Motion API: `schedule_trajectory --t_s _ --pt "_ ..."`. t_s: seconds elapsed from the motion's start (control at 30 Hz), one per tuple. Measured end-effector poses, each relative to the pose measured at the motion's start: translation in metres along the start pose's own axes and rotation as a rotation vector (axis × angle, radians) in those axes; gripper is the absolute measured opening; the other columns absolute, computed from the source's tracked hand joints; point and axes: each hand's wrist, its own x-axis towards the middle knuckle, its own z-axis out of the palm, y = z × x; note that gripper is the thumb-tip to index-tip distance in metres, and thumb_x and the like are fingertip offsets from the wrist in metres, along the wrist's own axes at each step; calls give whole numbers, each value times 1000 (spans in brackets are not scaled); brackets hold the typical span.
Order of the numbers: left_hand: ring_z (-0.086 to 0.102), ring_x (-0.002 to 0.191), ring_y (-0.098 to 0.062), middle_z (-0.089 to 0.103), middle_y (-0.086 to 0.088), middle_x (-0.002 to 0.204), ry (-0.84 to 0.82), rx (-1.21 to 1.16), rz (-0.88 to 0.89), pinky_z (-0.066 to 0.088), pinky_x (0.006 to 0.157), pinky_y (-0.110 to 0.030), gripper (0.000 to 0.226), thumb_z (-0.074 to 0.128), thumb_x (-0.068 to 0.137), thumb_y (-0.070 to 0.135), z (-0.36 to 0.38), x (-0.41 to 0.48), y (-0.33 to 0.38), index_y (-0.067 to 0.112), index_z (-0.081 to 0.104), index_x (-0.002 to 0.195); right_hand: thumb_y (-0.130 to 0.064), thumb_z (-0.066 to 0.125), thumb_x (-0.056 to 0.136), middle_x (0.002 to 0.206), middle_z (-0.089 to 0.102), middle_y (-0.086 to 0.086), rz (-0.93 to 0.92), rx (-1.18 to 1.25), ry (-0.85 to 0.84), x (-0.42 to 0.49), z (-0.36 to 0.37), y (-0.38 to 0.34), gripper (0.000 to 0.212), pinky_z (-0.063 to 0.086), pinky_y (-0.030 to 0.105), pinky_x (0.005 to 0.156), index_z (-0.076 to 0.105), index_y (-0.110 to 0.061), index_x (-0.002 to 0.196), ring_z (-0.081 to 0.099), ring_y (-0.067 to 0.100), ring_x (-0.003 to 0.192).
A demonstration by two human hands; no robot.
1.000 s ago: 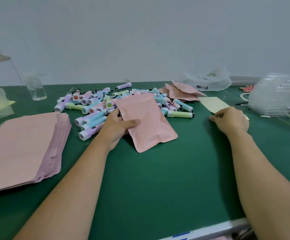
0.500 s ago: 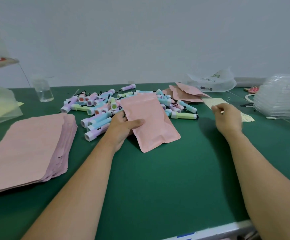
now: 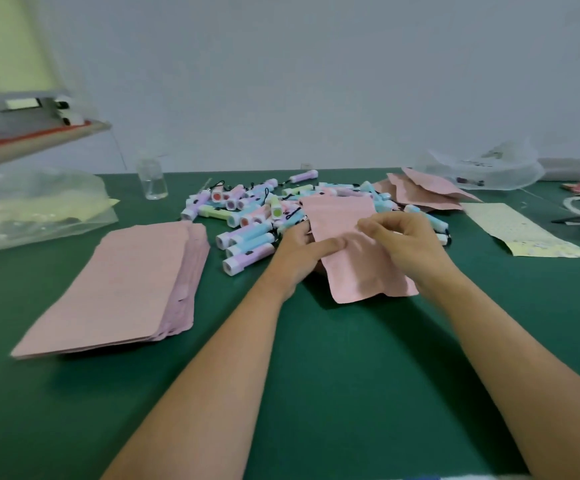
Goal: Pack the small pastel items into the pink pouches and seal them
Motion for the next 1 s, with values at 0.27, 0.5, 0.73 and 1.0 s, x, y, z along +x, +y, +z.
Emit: schedule_trajectory --t_s 0.27,0.5,0.73,1.0 --pt "73 107 1 76 25 113 -69 -17 75 58 77 -16 89 97 75 27 1 -6 1 59 36 131 -22 70 98 86 74 -11 14 -25 11 -5 15 -5 18 44 4 64 81 -10 90 63 -13 73" --pt "72 115 -8 75 12 127 -82 -22 105 60 90 -27 99 91 79 39 3 -3 -1 37 29 156 -26 69 99 86 79 -10 70 86 -56 -7 6 -7 24 46 5 63 82 -9 87 70 -4 77" --pt "76 107 -10 79 15 115 -48 -25 86 59 77 -18 71 90 82 35 3 -4 0 60 39 124 -39 72 95 95 80 -7 82 20 -93 -6 0 -7 21 50 24 80 84 -24 87 72 7 92" --pt "74 107 -5 77 18 117 -36 13 100 58 78 -16 82 90 77 42 3 -5 2 47 37 140 -54 32 107 96 79 -12 182 116 -8 -4 -4 -14 65 37 30 83 83 -26 78 68 -8 88"
